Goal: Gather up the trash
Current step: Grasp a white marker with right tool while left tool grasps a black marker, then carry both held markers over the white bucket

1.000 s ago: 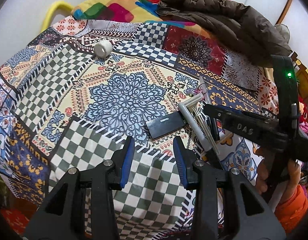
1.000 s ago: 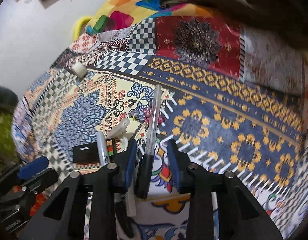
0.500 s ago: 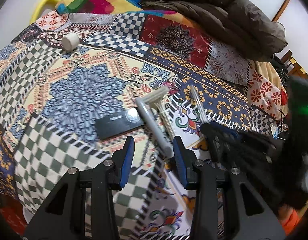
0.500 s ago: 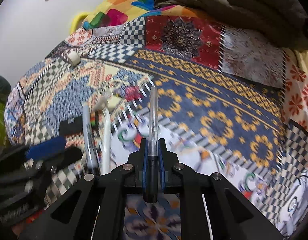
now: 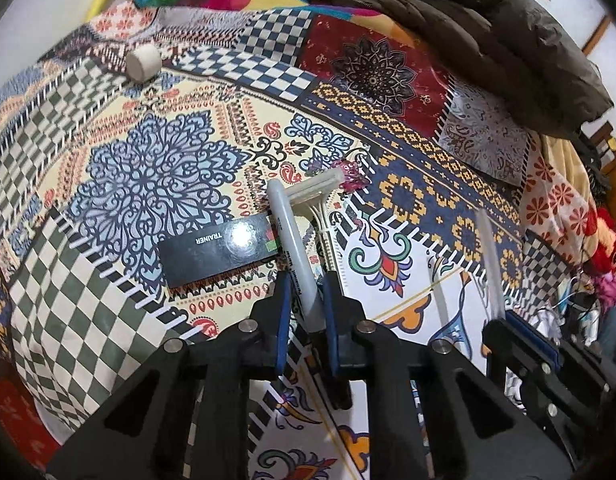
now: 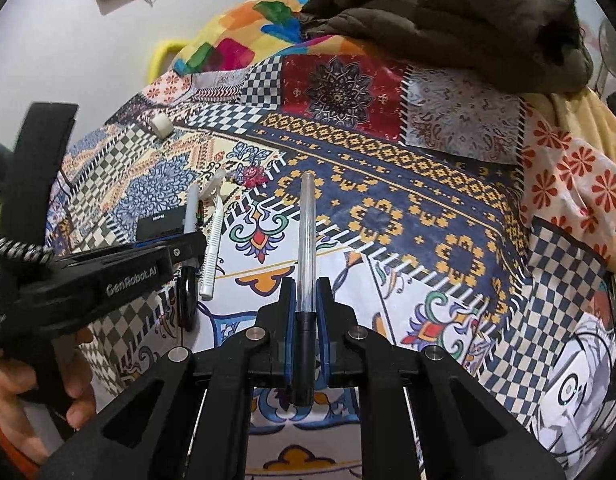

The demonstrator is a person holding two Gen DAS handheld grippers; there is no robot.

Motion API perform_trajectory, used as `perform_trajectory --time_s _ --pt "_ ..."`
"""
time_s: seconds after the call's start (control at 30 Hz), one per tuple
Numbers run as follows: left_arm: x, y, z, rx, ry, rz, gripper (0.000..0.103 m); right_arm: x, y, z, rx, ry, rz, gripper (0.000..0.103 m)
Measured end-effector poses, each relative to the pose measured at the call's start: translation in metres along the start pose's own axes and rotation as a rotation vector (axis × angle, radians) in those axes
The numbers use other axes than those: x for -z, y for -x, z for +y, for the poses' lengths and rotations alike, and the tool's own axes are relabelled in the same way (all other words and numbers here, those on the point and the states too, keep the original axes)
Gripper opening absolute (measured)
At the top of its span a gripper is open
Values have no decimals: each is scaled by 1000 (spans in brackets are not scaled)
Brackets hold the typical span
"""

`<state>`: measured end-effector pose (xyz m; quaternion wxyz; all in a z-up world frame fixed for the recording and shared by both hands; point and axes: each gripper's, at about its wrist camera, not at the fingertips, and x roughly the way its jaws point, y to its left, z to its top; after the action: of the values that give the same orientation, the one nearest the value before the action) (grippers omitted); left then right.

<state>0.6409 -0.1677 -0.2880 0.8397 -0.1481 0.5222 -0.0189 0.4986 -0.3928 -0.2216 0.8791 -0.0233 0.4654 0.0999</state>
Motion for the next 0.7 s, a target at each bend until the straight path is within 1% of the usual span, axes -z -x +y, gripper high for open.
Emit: perform_trajectory --time_s 0.03,0.07,0.1,0.27,0.5,0.7 --pt "-1 -1 4 23 21 16 13 1 2 -1 -2 -6 -2 9" --pt "-1 0 6 37 34 25 10 2 5 -1 -3 -10 -5 9" --pt "0 3 7 44 37 28 10 2 8 -1 -5 -15 -9 9" --pt "10 28 4 38 -15 -3 10 2 27 1 -10 -22 -34 9" --pt "23 84 -2 40 -87 -66 10 -2 63 13 -11 -16 -78 9" --pt "36 148 -3 30 -140 -144 10 -4 99 30 -9 2 -127 9"
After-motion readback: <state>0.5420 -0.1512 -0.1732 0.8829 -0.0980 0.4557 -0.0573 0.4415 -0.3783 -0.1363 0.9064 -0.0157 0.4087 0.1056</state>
